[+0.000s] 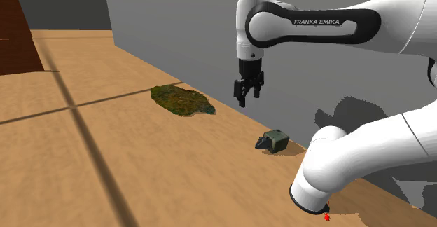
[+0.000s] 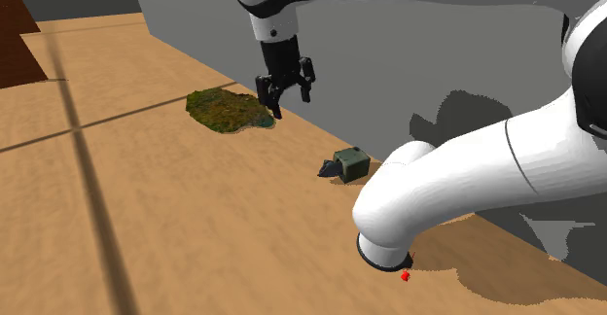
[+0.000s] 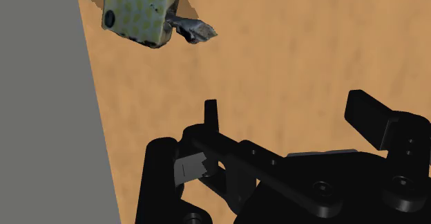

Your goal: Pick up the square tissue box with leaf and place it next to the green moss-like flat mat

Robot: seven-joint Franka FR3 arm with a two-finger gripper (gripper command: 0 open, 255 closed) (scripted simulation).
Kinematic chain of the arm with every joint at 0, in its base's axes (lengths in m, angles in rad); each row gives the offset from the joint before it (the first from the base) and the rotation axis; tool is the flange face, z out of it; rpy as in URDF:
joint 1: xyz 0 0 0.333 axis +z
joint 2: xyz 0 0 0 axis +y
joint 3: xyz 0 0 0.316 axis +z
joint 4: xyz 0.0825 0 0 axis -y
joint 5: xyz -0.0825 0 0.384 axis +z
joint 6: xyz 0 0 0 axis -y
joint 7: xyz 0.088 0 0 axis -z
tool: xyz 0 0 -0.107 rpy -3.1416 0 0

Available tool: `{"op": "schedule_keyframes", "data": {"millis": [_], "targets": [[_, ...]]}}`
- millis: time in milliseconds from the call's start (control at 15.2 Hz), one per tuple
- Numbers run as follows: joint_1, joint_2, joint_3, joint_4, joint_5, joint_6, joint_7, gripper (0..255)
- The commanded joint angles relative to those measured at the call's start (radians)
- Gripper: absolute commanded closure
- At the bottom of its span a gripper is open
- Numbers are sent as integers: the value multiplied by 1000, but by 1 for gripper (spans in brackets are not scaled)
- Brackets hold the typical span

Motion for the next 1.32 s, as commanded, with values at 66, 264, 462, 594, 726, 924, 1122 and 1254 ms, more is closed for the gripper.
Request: {"op": "schedule_keyframes", "data": {"millis": [66, 264, 462, 594, 726, 924, 1122, 1254], "targets": [[17, -20, -16, -43, -15, 22, -64, 0], [68, -77, -71, -166, -70, 87, -253, 0], [110, -127, -135, -281, -136, 155, -442, 0], [132, -156, -185, -353, -189, 202, -569, 0], [148, -178, -240, -419, -250, 253, -697, 0], [158, -193, -333, -509, -354, 339, -893, 0], [152, -179, -408, -568, -440, 422, -1021, 0], [143, -164, -422, -587, -458, 456, -1020, 0]]}}
